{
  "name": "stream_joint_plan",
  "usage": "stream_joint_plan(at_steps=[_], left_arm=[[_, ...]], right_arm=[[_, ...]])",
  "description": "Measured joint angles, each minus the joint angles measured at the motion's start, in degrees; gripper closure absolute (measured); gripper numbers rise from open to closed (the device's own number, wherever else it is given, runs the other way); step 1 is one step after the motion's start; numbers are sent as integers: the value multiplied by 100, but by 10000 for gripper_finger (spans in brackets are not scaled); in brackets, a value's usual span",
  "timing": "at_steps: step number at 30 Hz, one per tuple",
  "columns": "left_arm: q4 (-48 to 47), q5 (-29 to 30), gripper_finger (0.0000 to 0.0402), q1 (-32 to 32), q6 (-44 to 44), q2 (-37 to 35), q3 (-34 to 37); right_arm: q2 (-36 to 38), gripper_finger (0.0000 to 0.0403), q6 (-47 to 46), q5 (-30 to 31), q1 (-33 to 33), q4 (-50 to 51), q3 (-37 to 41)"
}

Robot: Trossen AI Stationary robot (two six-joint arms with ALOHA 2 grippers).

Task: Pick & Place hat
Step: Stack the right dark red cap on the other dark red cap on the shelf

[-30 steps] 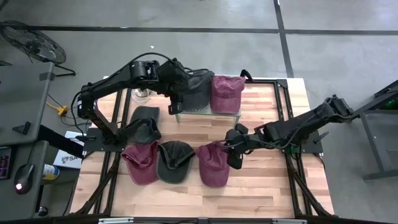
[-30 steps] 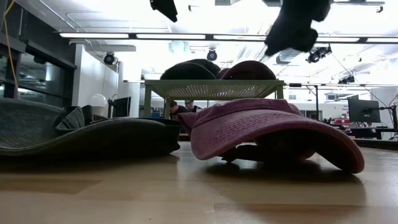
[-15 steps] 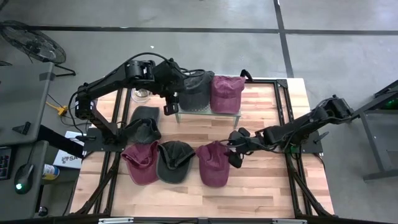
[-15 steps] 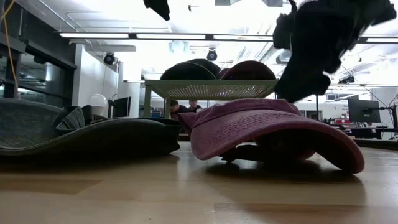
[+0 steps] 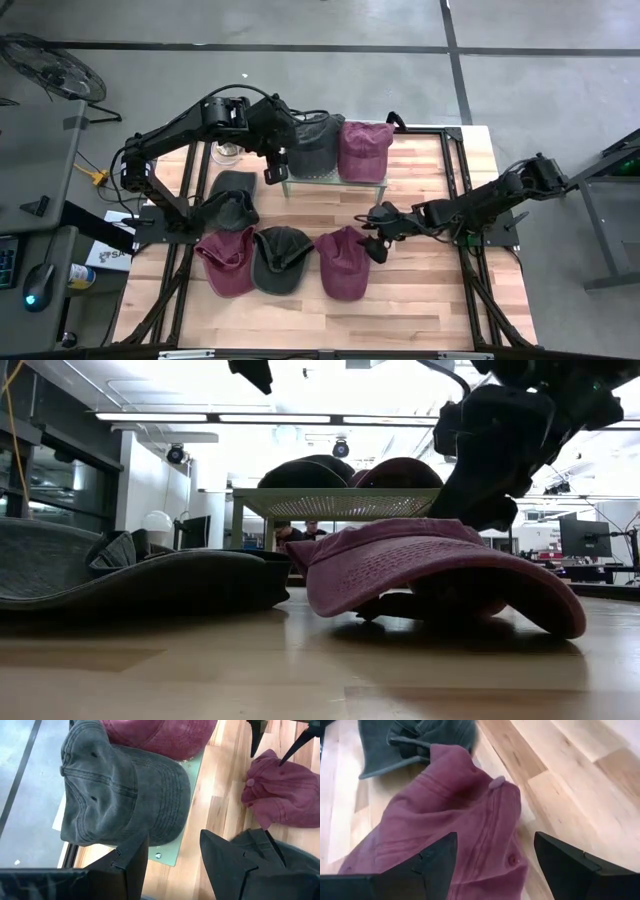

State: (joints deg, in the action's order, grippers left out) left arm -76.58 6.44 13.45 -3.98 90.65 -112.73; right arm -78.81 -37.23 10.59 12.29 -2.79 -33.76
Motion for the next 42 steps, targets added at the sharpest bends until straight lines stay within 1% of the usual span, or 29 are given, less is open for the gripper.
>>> stream_joint_plan(at_steps=[7,11,16,22,25,28,32,37,41,42], left_arm=[[28,6,227,0,139,2,0],[57,11,227,0,167,2,0],[61,32,227,0,289,2,0],[62,65,227,1,337,4,0],[63,78,227,2,340,4,0],[66,78,227,2,342,4,0],[70,78,227,2,342,4,0],[70,76,227,2,344,4,0],[70,76,227,1,343,4,0],[70,76,227,1,344,4,0]], right_arm=[[-47,146,-31,-194,-65,-70,0],[-299,146,1,-203,-65,-246,0],[-528,146,-116,63,-68,-305,0],[-629,148,-132,-269,-70,-498,0],[-640,161,-132,-407,-70,-481,0],[-641,187,-132,-464,-68,-480,0],[-643,234,-132,-487,-70,-480,0],[-643,310,-176,-503,-70,-481,0],[-643,382,-345,-503,-70,-482,0],[-643,392,-414,-503,-68,-483,0]])
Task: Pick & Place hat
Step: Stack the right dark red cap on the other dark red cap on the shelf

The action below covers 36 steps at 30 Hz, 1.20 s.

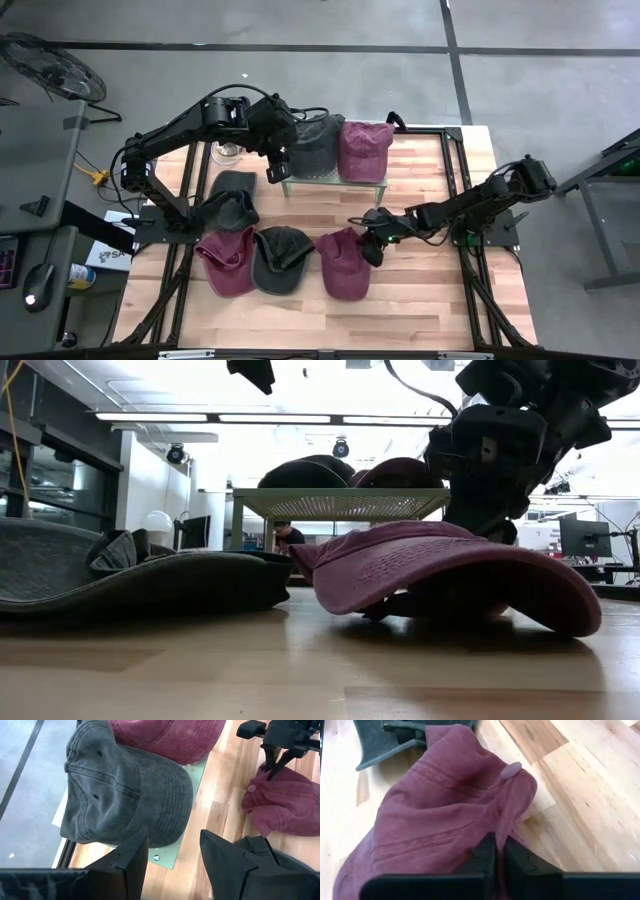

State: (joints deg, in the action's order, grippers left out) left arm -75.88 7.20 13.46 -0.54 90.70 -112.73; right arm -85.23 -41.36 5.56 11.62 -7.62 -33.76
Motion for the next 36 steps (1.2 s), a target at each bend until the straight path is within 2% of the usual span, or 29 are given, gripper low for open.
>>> stream_joint_plan(at_steps=[6,12,21,26,31,36], left_arm=[[0,-2,227,1,0,0,0],[-2,-4,227,0,0,0,0],[-7,-109,227,1,0,0,0],[-7,-109,227,1,-6,2,0],[-7,-109,227,1,-28,2,0],[-7,-111,227,1,-28,2,0]], right_arm=[[11,399,-228,44,142,-28,-100],[17,400,-225,256,426,334,-715],[17,402,260,585,798,2957,-2584],[22,402,320,1073,899,4426,-3704],[24,402,260,1490,903,5545,-4614],[26,402,284,1840,844,6135,-5532]])
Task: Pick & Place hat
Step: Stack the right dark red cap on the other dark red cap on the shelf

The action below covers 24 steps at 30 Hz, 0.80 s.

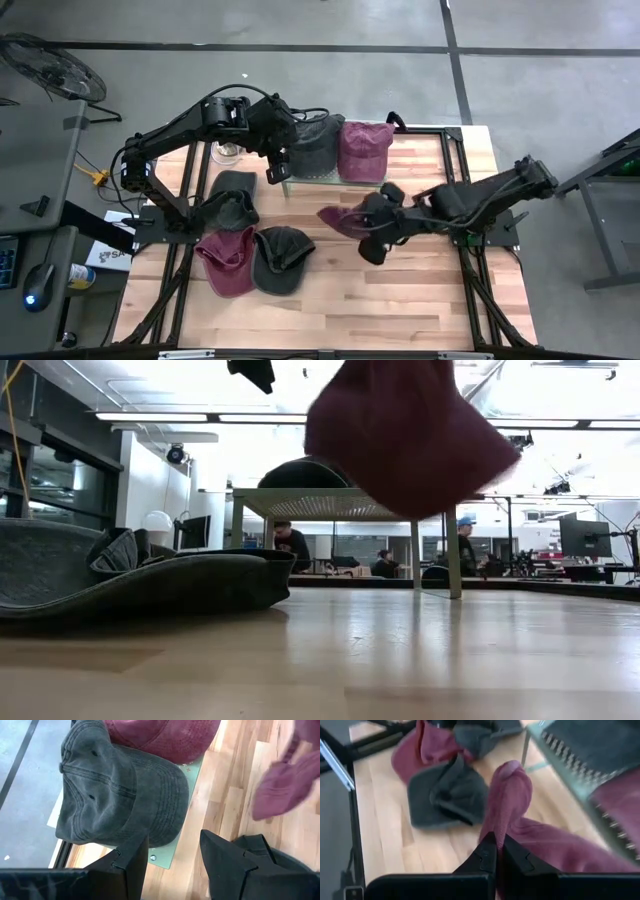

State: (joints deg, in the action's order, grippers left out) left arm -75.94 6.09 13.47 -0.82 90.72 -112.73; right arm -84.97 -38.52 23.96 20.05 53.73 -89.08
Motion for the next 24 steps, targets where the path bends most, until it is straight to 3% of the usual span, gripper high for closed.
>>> stream_joint_plan(at_steps=[12,24], left_arm=[[67,0,227,0,107,0,0],[1551,-190,227,0,111,0,0]], right_arm=[[0,403,676,1177,-96,496,-1264],[0,403,1392,1148,-368,472,-1688]])
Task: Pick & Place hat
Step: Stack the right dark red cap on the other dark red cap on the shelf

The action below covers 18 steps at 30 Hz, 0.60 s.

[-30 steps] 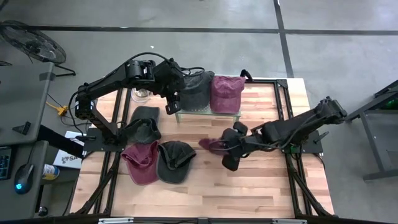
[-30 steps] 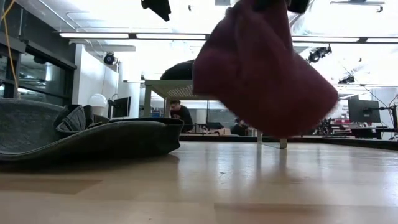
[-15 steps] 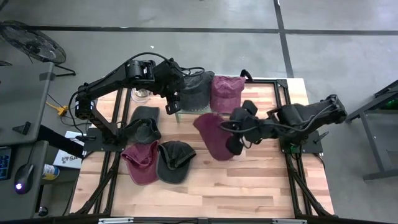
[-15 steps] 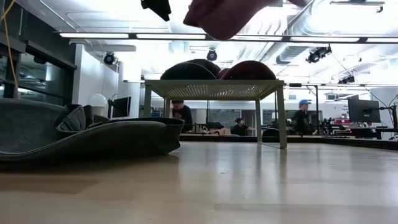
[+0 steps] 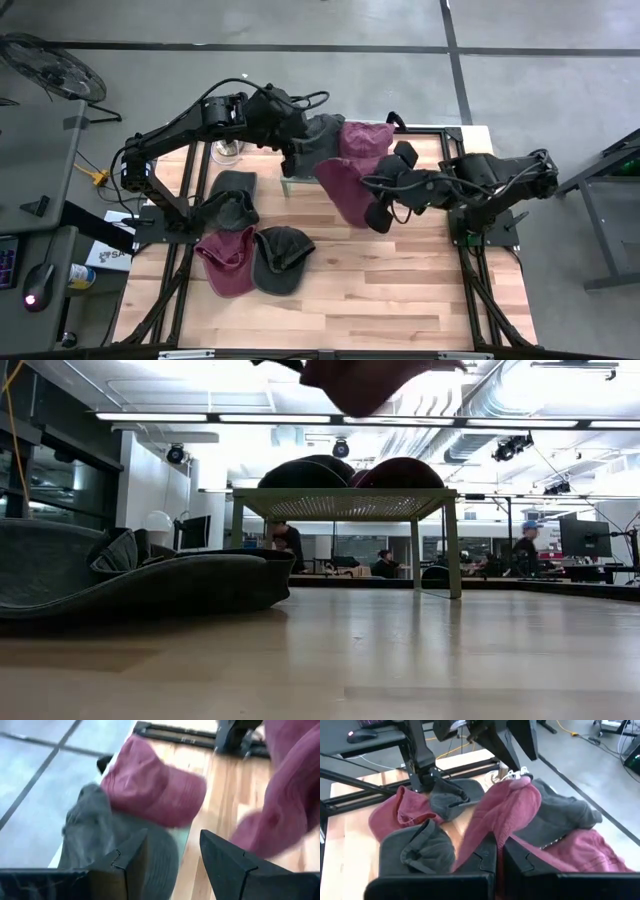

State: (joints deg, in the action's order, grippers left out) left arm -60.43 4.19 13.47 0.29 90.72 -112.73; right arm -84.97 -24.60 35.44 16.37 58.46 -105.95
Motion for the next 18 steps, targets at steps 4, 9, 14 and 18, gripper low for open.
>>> stream_joint_plan(at_steps=[4,9,14,18], left_arm=[[359,-212,227,0,-1,0,0],[707,-592,227,0,1,0,0],[918,-714,227,-2,-4,0,0],[1150,-1284,227,2,-35,4,0]], right_arm=[[0,403,193,-4,-41,-3,-148],[0,403,461,-4,-41,-4,-375],[0,403,733,-3,-41,-40,-570],[0,403,895,-87,-66,-41,-657]])
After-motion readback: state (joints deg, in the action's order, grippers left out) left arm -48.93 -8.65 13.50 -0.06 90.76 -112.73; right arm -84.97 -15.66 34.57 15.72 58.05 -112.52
